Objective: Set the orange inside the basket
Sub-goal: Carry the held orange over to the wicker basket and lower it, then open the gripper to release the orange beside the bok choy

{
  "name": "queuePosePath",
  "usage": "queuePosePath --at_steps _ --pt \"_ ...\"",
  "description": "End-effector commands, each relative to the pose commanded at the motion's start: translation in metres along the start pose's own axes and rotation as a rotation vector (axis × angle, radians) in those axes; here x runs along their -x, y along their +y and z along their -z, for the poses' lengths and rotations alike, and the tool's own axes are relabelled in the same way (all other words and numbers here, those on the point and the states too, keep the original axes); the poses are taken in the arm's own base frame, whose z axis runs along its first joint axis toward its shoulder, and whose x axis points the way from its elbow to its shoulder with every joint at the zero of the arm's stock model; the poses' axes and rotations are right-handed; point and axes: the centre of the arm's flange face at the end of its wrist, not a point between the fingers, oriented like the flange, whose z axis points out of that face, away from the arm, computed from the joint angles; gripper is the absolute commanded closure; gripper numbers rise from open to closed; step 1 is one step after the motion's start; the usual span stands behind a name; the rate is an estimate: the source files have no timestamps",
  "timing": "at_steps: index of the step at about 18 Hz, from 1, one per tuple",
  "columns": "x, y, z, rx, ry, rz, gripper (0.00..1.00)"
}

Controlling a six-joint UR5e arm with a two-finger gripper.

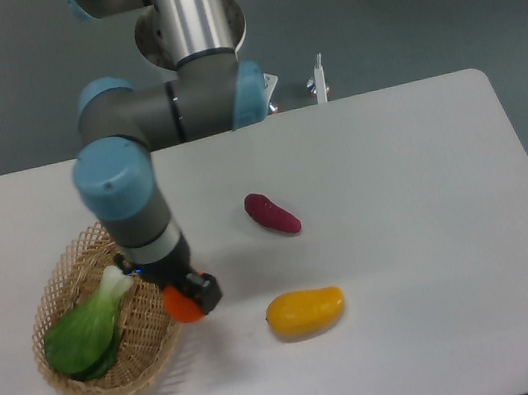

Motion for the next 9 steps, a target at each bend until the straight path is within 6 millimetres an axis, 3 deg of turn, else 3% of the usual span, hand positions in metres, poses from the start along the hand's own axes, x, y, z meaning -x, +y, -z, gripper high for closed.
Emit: queuePosePath --at_steps 5,7,9 --pt "-0.015 -0.004 -0.005 0.007 0.01 -0.011 0.19" --pt "-0.02 -0.007 -0.001 0.002 0.007 -0.019 0.0" --pt "-0.022 -0.008 0.002 -0.004 0.01 -0.022 0.0"
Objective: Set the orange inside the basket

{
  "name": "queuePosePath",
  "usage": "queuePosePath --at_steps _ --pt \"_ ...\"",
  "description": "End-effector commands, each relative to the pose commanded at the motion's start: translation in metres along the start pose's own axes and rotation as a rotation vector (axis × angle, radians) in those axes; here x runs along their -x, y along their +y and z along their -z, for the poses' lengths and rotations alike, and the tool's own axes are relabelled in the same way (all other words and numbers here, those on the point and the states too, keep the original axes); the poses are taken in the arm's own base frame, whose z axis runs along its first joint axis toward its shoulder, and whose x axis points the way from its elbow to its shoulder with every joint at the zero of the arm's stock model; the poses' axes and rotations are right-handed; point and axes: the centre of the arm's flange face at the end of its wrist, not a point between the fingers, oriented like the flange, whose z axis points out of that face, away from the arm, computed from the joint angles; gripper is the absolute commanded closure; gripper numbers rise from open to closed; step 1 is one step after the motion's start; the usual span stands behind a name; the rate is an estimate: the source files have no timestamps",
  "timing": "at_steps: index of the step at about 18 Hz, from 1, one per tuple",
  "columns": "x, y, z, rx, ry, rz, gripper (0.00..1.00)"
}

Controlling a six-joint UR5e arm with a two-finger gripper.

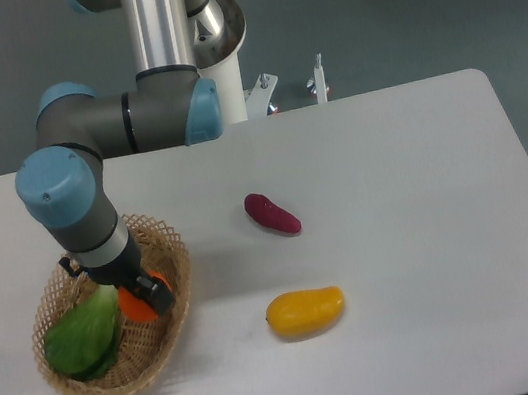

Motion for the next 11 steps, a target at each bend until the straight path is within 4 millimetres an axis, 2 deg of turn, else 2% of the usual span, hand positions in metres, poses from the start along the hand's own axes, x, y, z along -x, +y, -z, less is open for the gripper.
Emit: queuePosePath --at_steps 3,5,6,7,8,9,11 --pt "-0.004 0.001 0.006 -0.009 0.003 -0.007 0.0" --pt "0.007 0.01 0.021 -0.019 -0.02 0.017 0.0" --pt "0.038 0.033 0.028 -0.017 -0.04 0.079 0.0" --pt "0.074 0.066 0.044 -0.032 -0.062 0.158 0.0" --pt "0.107 0.1 0.051 -0.036 -0.075 0.226 0.0" --pt "0.128 0.12 0.05 -0.032 -0.084 0.266 0.0" --pt "0.153 0.152 0.041 -0.012 -0.079 0.286 0.0"
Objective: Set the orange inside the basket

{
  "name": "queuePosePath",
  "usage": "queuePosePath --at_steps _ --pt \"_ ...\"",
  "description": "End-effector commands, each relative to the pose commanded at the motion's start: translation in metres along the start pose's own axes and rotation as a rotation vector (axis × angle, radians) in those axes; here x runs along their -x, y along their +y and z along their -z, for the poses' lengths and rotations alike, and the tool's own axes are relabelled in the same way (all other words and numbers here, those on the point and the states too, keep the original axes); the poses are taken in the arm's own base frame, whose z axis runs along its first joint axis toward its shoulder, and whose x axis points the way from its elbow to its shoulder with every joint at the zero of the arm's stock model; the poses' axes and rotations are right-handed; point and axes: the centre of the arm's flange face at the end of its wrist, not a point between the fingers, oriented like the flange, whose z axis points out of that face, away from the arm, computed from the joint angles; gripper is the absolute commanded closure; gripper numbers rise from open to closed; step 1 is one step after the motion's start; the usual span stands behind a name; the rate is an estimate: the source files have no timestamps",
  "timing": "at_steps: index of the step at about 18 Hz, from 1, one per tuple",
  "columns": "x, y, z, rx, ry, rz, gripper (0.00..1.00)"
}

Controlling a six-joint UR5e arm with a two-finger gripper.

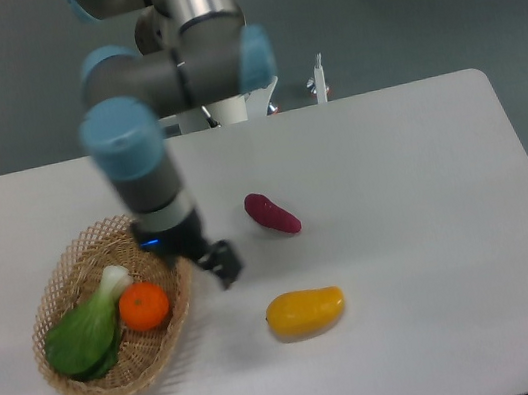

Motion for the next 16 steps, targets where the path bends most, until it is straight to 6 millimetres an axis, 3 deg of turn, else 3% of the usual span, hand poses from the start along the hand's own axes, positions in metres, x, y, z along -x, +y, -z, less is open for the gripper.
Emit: queuePosePath --at_steps 3,9,12,16 --pt "0.04 0.043 -0.024 0.035 0.016 -0.138 0.0" --pt "0.145 0.143 -0.029 0.024 0.009 -0.261 0.0" --pt "0.164 0.167 -0.041 0.029 0.027 -0.308 0.0" --pt "0.174 0.175 -0.04 0.032 0.021 -0.293 0.0"
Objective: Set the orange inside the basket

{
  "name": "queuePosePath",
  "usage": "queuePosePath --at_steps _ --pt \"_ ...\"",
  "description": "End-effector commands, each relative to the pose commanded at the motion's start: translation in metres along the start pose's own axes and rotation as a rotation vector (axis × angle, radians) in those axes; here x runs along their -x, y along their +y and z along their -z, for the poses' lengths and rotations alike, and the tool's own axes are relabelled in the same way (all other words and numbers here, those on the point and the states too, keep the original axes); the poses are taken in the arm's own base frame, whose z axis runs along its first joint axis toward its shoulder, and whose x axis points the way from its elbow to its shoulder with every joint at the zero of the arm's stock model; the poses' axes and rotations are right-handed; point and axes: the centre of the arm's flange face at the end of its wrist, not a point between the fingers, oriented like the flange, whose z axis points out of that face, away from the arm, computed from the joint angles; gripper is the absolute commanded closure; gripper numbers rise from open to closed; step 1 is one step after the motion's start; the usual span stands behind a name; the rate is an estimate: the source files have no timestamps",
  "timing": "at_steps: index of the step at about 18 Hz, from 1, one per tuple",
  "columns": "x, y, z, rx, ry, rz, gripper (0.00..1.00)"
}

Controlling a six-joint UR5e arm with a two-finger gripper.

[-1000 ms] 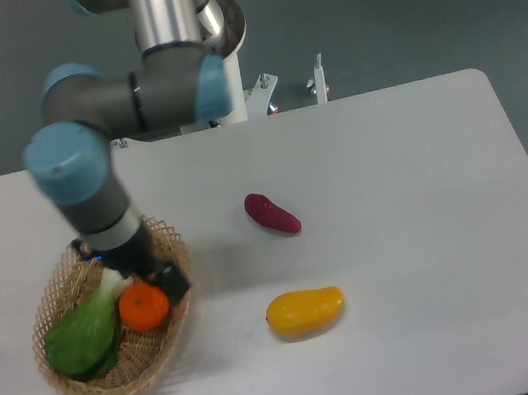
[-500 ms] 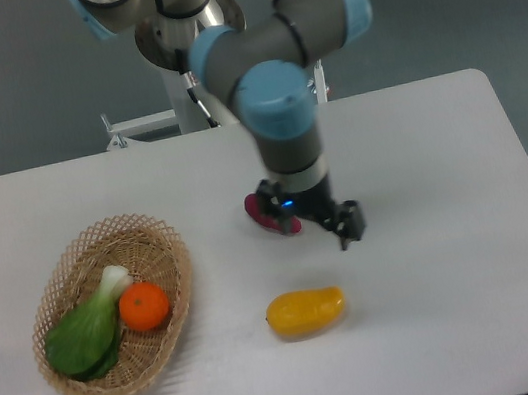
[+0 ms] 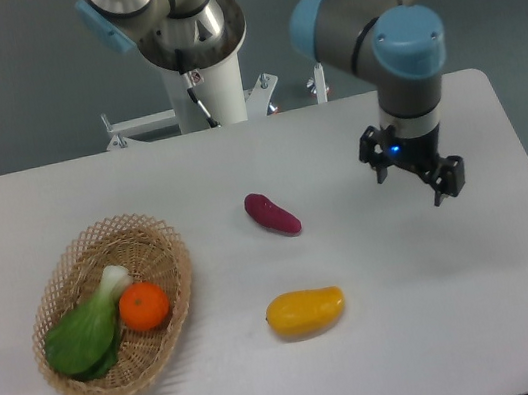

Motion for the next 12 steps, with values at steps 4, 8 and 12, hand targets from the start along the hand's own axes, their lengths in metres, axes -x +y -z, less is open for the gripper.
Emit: queuePosePath --at_steps 4,8,12 --pt "0.005 0.006 -0.006 0.004 0.006 0.011 0.0" --pt "0.014 0.009 -0.003 0.004 -0.008 0.017 0.0" --pt "0.018 0.009 -0.003 0.004 -0.011 0.02 0.0"
